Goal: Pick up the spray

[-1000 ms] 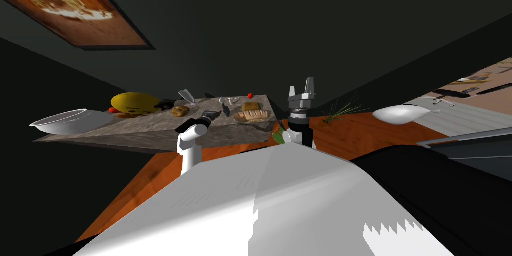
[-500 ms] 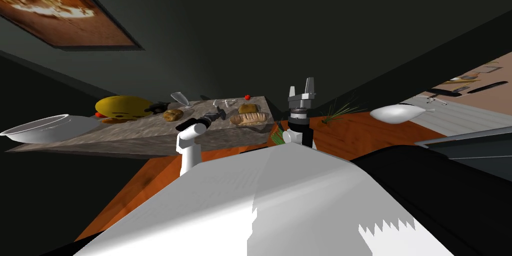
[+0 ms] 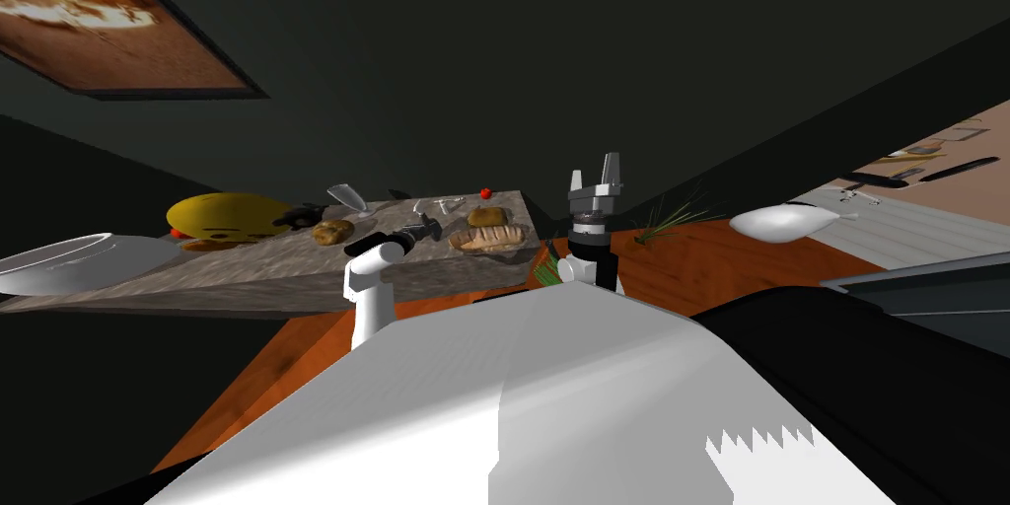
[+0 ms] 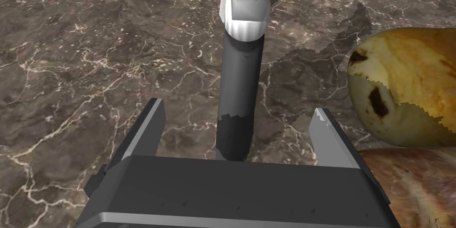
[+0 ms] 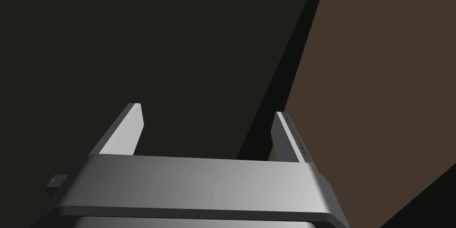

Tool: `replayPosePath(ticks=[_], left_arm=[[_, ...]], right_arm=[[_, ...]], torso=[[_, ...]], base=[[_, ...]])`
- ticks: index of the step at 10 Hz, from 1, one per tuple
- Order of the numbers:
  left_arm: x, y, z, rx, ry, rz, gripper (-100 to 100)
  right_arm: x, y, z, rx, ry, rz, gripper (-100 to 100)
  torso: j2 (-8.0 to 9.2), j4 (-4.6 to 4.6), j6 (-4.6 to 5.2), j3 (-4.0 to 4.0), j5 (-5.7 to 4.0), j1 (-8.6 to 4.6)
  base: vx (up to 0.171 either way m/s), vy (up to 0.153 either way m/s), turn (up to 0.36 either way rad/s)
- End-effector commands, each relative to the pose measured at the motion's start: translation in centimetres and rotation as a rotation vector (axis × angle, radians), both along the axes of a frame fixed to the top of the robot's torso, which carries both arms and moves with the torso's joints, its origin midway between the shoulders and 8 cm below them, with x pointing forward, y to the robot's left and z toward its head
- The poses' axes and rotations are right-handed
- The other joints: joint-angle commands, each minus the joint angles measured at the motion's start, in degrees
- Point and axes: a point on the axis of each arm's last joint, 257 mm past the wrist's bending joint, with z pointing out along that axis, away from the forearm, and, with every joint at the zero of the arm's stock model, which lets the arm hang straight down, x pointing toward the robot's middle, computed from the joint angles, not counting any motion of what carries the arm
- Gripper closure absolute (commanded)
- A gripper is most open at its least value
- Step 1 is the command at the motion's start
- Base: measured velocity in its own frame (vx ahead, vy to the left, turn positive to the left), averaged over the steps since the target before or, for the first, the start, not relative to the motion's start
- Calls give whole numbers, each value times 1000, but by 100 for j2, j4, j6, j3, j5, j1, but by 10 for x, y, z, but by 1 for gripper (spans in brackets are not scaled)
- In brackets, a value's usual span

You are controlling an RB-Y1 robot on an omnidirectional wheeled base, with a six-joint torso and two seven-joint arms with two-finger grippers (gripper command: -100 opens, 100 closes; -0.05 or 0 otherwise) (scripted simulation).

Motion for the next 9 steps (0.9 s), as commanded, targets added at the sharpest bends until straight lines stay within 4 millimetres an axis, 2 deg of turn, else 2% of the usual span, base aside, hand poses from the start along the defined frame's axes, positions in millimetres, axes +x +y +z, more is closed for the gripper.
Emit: replayPosePath(ticks=[1, 2, 4, 6, 7, 9], left_arm=[[0, 0, 0, 0, 0, 0, 0], [18, 9, 17, 15, -59, 9, -100], [29, 4, 13, 17, -47, -6, -100], [27, 6, -6, 5, -9, -1, -100], [43, 14, 18, 22, -76, 8, -100], [56, 6, 20, 26, -77, -9, -100]], right_arm=[[0, 0, 0, 0, 0, 0, 0], [0, 0, 0, 0, 0, 0, 0], [0, 0, 0, 0, 0, 0, 0], [0, 0, 0, 0, 0, 0, 0], [0, 0, 0, 0, 0, 0, 0], [0, 0, 0, 0, 0, 0, 0]], torso=[[0, 0, 0, 0, 0, 0], [7, 2, 0, 4, 1, 3], [29, 7, 1, 17, 1, 7], [16, 4, 0, 10, 2, 7], [12, 3, -1, 7, 2, 6], [26, 6, 0, 16, 2, 8]], base=[[0, 0, 0], [-44, 3, 113], [-43, 7, 12], [3, 0, -1], [-34, 4, 107], [-40, 8, 16]])
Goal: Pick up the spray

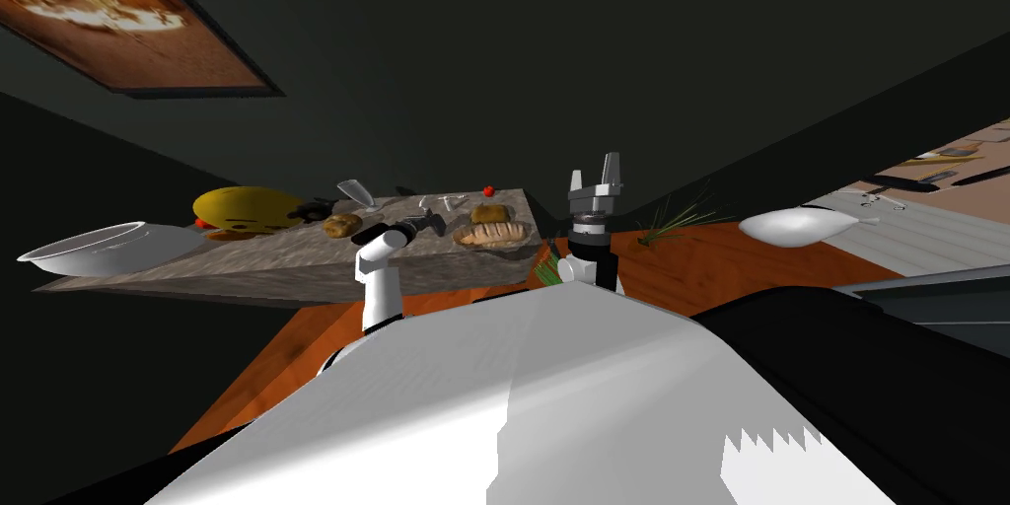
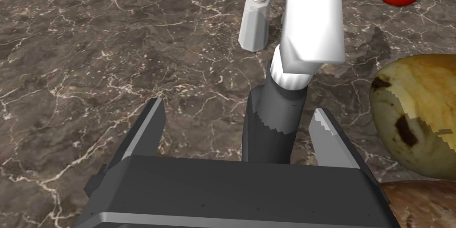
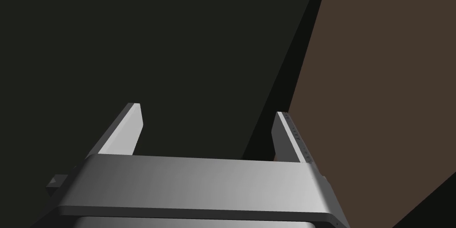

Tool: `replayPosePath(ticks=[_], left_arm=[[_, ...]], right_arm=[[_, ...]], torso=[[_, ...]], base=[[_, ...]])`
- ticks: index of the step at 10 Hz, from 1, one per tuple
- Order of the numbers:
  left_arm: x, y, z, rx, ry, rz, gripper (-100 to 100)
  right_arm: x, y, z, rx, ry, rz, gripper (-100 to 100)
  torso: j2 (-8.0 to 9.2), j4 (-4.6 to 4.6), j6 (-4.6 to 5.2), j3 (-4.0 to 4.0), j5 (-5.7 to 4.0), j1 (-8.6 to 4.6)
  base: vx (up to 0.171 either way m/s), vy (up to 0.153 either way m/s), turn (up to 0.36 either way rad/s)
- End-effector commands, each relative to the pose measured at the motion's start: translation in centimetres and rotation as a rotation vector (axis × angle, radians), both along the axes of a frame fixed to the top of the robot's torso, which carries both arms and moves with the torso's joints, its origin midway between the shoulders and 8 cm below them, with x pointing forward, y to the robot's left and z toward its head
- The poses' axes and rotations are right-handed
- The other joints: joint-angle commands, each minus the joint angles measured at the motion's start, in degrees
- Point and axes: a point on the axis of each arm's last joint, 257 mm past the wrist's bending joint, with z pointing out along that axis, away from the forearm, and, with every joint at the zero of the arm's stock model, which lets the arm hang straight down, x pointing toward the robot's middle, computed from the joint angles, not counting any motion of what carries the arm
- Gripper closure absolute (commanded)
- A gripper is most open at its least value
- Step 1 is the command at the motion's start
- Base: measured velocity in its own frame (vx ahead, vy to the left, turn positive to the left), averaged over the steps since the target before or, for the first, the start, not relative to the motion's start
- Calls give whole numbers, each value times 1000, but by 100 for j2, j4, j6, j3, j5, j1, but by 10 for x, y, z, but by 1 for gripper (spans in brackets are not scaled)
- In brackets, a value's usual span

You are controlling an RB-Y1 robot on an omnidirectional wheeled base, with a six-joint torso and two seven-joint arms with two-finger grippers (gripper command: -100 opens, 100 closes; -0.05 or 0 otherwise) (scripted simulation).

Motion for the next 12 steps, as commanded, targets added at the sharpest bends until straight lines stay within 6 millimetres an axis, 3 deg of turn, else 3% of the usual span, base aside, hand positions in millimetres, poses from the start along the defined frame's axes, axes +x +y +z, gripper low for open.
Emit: replayPosePath(ticks=[1, 3, 4, 5, 8, 9, 10, 12], left_arm=[[4, 1, -10, -9, 24, -1, -100], [2, 2, -28, -21, 60, 2, -100], [20, 9, -6, -7, -3, 12, -100], [27, 3, -1, 3, -9, -2, -100], [26, 1, -31, -21, 54, -2, -100], [26, 1, -31, -21, 54, -2, -100], [41, 7, -9, -12, -5, 11, -100], [53, -3, -9, -7, 2, -9, -100]], right_arm=[[0, 0, 0, 0, 0, 0, 0], [0, 0, 0, 0, 0, 0, 0], [0, 0, 0, 0, 0, 0, 0], [0, 0, 0, 0, 0, 0, 0], [0, 0, 0, 0, 0, 0, 0], [0, 0, 0, 0, 0, 0, 0], [0, 0, 0, 0, 0, 0, 0], [0, 0, 0, 0, 0, 0, 0]], torso=[[0, 0, 0, 0, 0, 0], [-10, -3, -2, -6, 0, -2], [-12, -3, -2, -7, 0, -2], [-1, -1, -3, -1, 0, 2], [-6, 0, -3, -3, -1, 1], [-9, -1, -4, -5, -1, 1], [-12, -1, -4, -6, -1, 1], [4, 3, -3, 4, 0, 4]], base=[[-9, 4, -11], [0, 0, 0], [-41, 11, 93], [-52, 7, 40], [-12, 2, -1], [0, 0, 0], [-47, 12, 98], [-37, 7, 19]])
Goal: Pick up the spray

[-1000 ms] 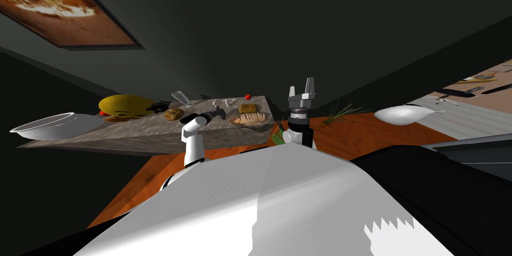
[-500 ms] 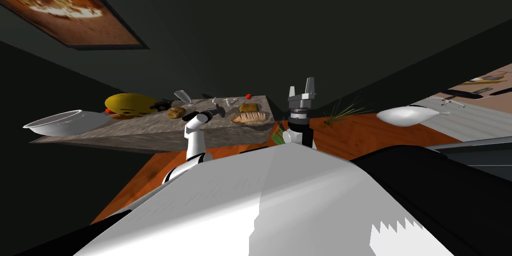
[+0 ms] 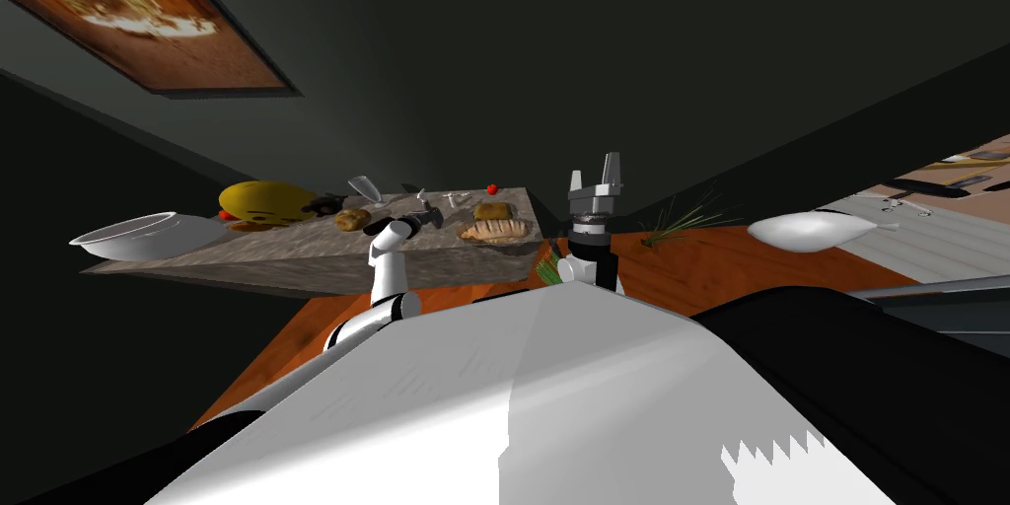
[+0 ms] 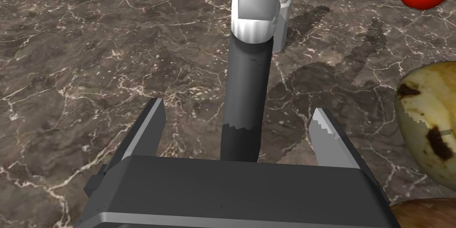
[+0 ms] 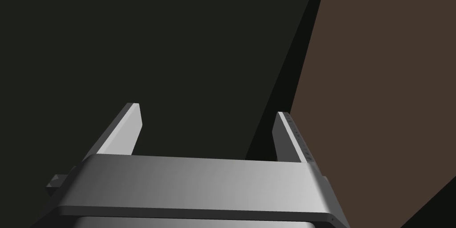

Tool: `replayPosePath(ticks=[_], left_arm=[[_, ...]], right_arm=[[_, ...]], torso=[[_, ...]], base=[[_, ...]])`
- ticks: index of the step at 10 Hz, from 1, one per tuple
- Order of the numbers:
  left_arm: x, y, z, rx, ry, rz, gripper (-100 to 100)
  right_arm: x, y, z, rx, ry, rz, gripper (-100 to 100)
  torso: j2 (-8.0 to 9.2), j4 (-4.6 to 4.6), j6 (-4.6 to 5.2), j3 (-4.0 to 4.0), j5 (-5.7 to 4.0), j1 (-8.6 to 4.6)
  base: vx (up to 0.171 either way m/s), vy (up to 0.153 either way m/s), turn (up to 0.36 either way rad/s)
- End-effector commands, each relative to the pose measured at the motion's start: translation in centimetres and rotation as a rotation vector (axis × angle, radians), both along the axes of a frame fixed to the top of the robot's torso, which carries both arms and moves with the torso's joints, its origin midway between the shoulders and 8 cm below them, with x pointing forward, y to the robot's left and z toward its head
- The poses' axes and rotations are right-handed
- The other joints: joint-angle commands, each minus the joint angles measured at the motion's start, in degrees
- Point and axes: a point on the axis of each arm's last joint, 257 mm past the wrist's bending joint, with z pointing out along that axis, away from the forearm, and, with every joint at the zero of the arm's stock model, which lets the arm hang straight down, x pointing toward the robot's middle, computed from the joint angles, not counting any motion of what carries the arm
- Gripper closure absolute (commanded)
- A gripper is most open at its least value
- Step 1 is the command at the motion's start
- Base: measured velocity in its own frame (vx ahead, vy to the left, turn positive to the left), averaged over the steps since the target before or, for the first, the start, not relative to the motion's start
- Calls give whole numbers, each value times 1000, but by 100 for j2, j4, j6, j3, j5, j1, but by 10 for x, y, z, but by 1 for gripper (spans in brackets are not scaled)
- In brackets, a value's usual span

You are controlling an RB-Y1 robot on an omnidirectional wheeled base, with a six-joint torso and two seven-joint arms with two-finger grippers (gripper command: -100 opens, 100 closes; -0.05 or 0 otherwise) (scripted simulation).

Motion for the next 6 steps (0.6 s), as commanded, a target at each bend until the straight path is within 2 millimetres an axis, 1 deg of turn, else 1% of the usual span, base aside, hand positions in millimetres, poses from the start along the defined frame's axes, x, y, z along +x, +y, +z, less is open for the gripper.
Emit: replayPosePath(ticks=[1, 2, 3, 4, 5, 6], left_arm=[[2, -4, -13, -10, 30, -4, -100], [0, -5, -23, -16, 50, -4, -100], [17, 1, 3, -3, -16, 11, -100], [22, -4, 9, 8, -25, -1, -100], [28, -10, 13, 4, -25, -11, -100], [26, -11, 3, -2, -6, -12, -100]], right_arm=[[0, 0, 0, 0, 0, 0, 0], [0, 0, 0, 0, 0, 0, 0], [0, 0, 0, 0, 0, 0, 0], [0, 0, 0, 0, 0, 0, 0], [0, 0, 0, 0, 0, 0, 0], [0, 0, 0, 0, 0, 0, 0]], torso=[[0, 0, 0, 0, 0, 0], [-6, -2, 0, -4, 0, -1], [-9, -3, -1, -6, 0, -1], [2, 0, -3, 0, 0, 3], [5, 2, 0, 3, 0, 3], [0, 0, 0, 0, 0, 0]], base=[[-6, 0, -7], [0, 0, 0], [-42, 12, 102], [-48, 13, 50], [-23, 6, -12], [-7, -1, -9]])
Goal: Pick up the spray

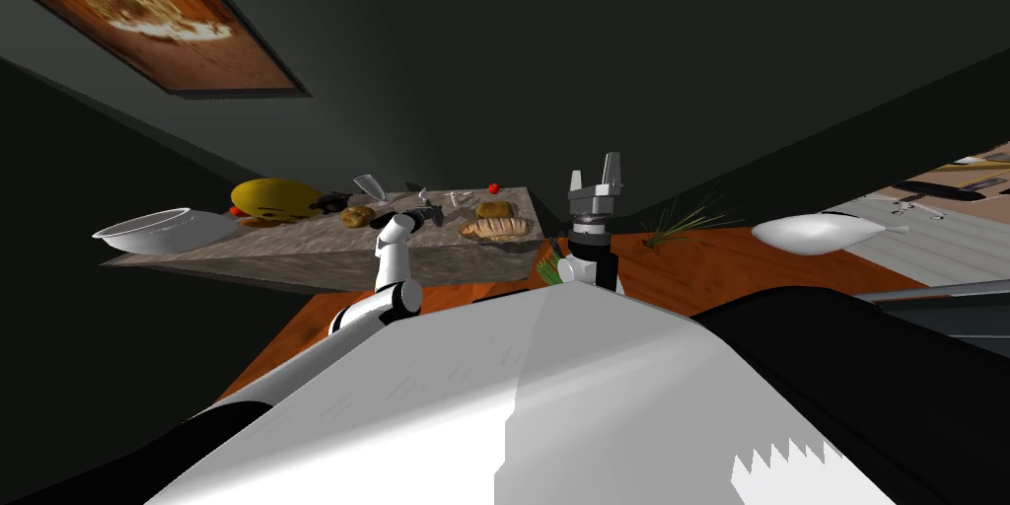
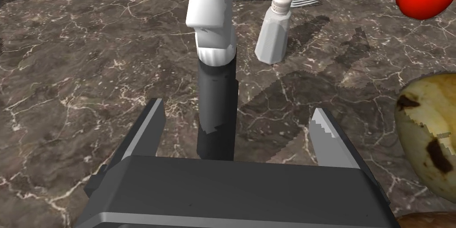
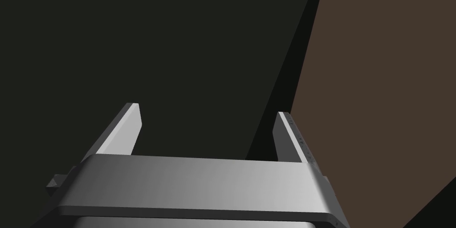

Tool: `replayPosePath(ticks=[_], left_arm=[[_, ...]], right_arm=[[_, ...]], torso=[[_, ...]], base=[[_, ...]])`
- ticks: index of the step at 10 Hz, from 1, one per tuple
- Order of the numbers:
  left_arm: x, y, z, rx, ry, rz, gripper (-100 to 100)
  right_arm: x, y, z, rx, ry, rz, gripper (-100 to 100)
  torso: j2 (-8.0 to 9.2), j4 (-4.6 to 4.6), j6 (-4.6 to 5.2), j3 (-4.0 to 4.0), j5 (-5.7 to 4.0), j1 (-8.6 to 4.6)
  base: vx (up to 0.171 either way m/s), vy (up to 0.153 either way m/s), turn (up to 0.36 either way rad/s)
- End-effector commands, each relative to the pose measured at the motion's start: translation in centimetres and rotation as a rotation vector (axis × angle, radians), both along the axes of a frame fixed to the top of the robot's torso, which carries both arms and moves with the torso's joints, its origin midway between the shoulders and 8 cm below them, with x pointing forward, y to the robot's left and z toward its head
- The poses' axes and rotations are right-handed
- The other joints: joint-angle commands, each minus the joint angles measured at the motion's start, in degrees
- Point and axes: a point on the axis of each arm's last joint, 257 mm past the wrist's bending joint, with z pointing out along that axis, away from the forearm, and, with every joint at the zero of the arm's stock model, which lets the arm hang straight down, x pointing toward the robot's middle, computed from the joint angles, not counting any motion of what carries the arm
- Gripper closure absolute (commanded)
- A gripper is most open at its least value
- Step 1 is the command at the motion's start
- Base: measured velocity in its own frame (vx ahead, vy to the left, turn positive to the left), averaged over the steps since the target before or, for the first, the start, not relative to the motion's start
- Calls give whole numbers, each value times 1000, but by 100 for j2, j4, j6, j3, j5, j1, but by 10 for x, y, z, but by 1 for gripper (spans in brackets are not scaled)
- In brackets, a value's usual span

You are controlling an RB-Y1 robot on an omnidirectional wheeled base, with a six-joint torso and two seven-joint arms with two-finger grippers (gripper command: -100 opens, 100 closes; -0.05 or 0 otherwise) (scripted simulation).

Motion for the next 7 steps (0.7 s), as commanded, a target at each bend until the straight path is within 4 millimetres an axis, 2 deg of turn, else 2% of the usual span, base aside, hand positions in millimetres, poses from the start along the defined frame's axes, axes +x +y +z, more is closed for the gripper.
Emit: replayPosePath(ticks=[1, 2, 3, 4, 5, 6, 7], left_arm=[[-4, -2, -22, -13, 43, -3, -100], [-6, -3, -32, -19, 63, -3, -100], [-6, -3, -32, -19, 63, -3, -100], [9, 1, -9, -16, 4, 14, -100], [15, -5, -6, 1, 2, -1, -100], [18, -13, -7, -6, 13, -12, -100], [15, -14, -21, -14, 40, -14, -100]], right_arm=[[0, 0, 0, 0, 0, 0, 0], [0, 0, 0, 0, 0, 0, 0], [0, 0, 0, 0, 0, 0, 0], [0, 0, 0, 0, 0, 0, 0], [0, 0, 0, 0, 0, 0, 0], [0, 0, 0, 0, 0, 0, 0], [0, 0, 0, 0, 0, 0, 0]], torso=[[0, 0, 0, 0, 0, 0], [-4, -2, -1, -2, 0, 0], [-5, -1, -1, -3, 0, 0], [-5, -1, -1, -3, 0, 0], [7, 2, -3, 4, 0, 6], [13, 3, 0, 8, 1, 5], [8, 3, 1, 5, 0, 1]], base=[[0, 0, 0], [0, 0, 0], [0, 0, 0], [-45, 15, 95], [-58, 12, 46], [-29, 5, -4], [0, 0, 0]])
